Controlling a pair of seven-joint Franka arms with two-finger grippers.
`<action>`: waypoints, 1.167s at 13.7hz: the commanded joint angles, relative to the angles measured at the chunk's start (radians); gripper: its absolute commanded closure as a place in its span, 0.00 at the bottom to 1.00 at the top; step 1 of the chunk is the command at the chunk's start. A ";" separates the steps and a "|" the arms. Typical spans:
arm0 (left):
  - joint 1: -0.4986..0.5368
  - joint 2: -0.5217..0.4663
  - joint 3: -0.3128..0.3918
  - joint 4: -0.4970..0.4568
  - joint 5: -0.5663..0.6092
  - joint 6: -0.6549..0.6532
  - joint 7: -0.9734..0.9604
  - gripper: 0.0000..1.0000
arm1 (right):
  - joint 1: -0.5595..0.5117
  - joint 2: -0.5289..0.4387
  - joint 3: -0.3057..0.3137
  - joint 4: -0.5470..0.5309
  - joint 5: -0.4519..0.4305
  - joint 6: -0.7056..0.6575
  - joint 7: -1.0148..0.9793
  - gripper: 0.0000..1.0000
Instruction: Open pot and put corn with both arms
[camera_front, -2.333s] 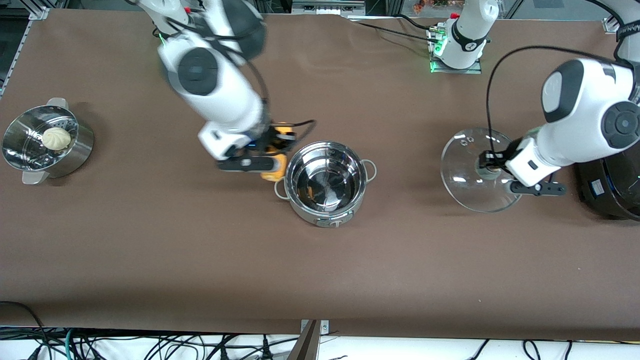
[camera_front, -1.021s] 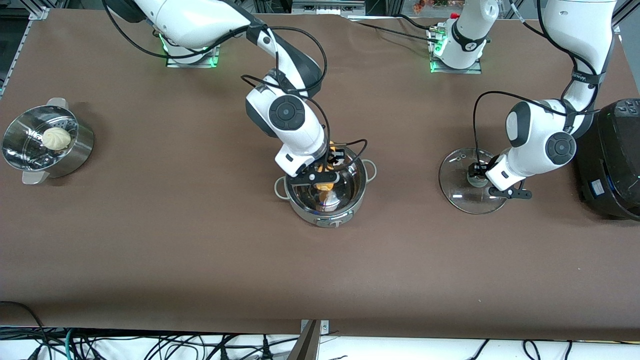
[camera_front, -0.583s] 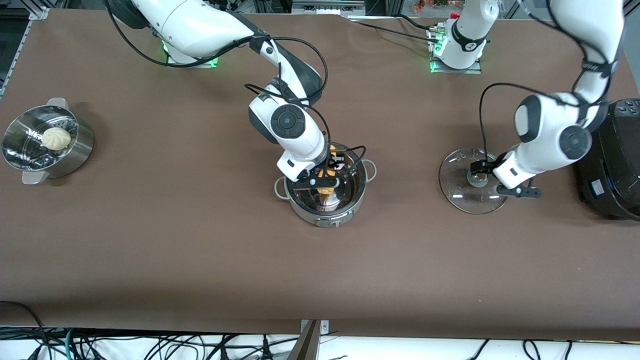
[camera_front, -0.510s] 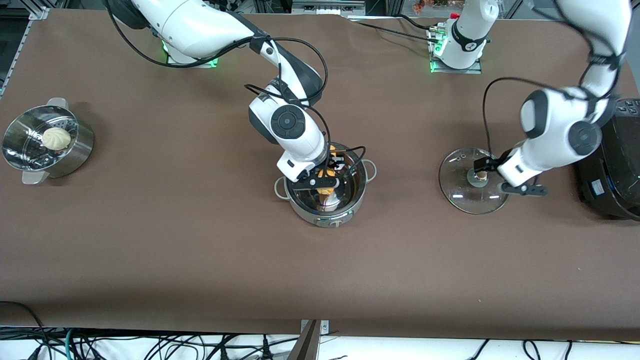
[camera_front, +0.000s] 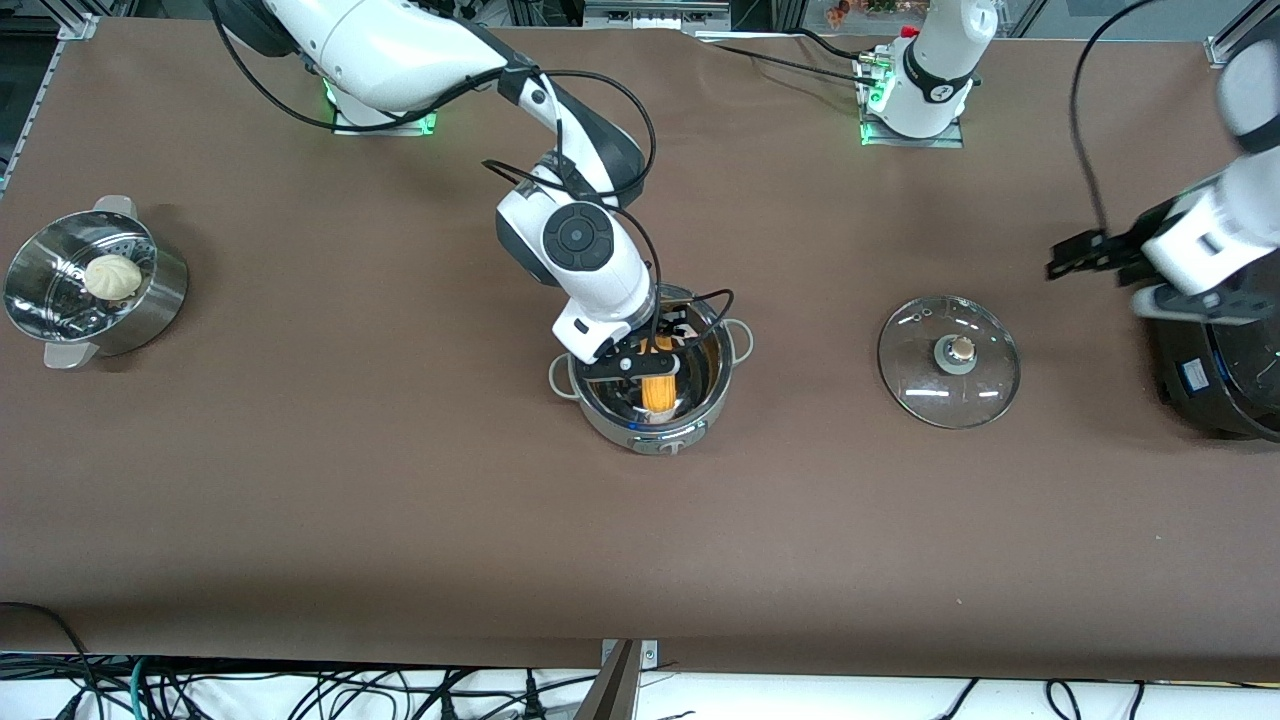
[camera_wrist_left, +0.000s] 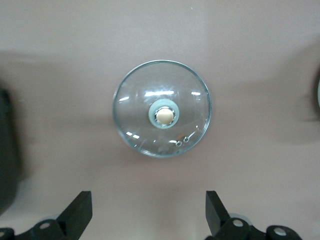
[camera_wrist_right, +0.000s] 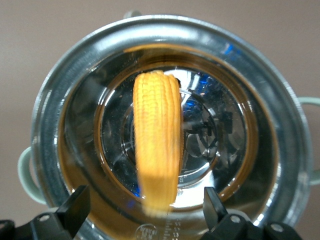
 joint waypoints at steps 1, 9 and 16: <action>0.003 0.029 -0.045 0.205 0.052 -0.171 -0.098 0.00 | -0.045 -0.089 0.000 0.001 -0.042 -0.110 -0.073 0.00; 0.032 0.030 -0.092 0.298 0.065 -0.233 -0.180 0.00 | -0.410 -0.342 -0.006 0.000 0.016 -0.502 -0.561 0.00; 0.026 0.035 -0.096 0.299 0.063 -0.232 -0.237 0.00 | -0.538 -0.529 -0.194 -0.091 0.059 -0.609 -0.698 0.00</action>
